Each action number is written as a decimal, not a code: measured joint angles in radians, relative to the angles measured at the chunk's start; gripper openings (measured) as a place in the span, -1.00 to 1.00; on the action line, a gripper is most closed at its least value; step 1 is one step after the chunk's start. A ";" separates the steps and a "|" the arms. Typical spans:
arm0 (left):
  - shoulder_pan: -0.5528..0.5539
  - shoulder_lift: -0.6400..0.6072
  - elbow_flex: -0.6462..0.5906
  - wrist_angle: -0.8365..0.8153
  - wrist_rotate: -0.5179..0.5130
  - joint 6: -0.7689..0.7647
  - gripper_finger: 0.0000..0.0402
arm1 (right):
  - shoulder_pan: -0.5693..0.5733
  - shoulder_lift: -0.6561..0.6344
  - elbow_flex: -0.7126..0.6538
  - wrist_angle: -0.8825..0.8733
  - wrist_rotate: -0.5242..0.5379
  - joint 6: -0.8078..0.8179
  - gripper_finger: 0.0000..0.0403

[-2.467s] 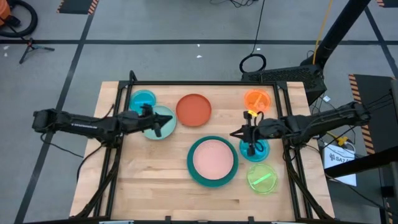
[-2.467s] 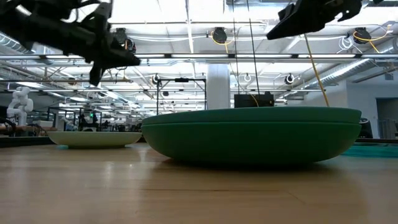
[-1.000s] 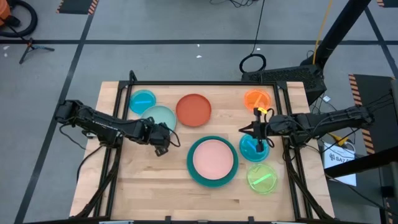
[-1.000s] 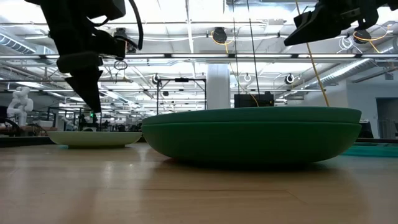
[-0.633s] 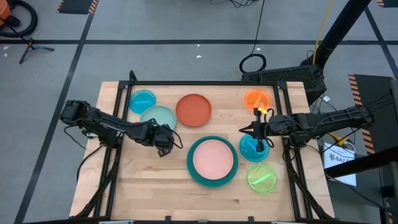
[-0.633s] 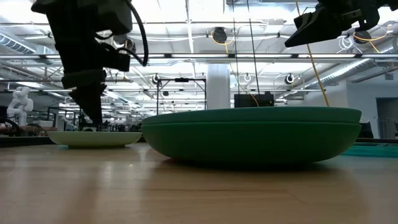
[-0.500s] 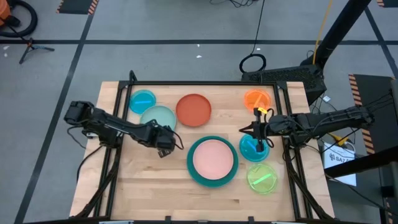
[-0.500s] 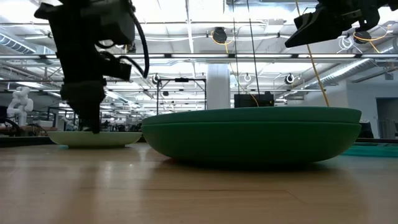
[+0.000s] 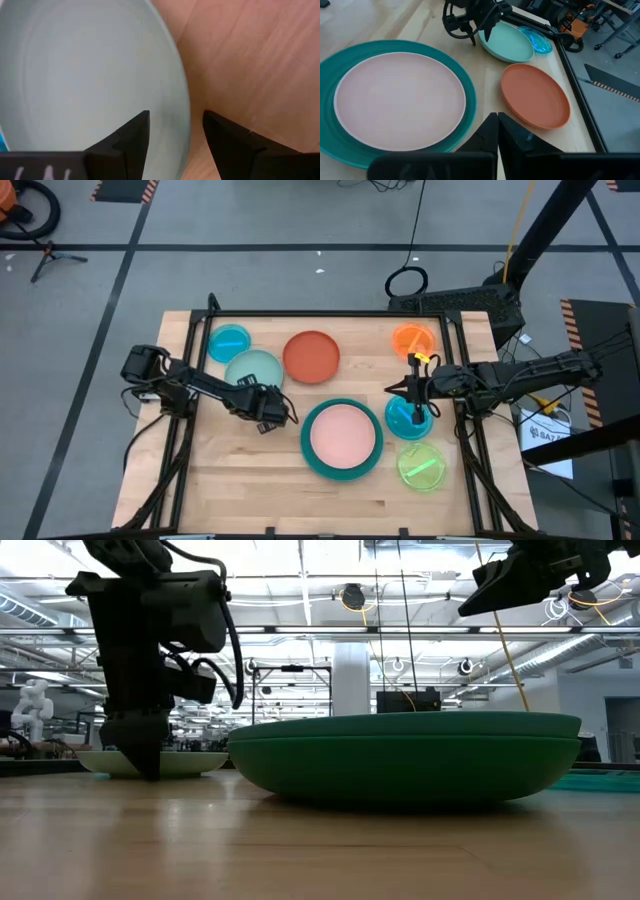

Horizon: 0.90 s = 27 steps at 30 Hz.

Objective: Stack plastic plates
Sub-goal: Stack the light green plate on the light pink plate

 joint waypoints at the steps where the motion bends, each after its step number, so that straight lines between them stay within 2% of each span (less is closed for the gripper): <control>1: 0.000 0.000 0.000 0.000 0.001 -0.005 -0.06 | 0.000 0.000 0.000 0.000 0.000 0.000 -1.00; 16: -0.014 0.003 -0.004 -0.026 -0.006 -0.013 -0.80 | 0.000 0.000 0.000 0.001 0.000 0.000 -1.00; 21: -0.018 -0.007 -0.005 -0.084 -0.003 -0.033 -0.93 | 0.000 0.000 0.000 0.002 0.000 0.000 -1.00; 27: -0.036 -0.058 0.014 -0.099 0.015 -0.035 -0.94 | 0.000 0.000 0.000 0.004 0.000 0.000 -1.00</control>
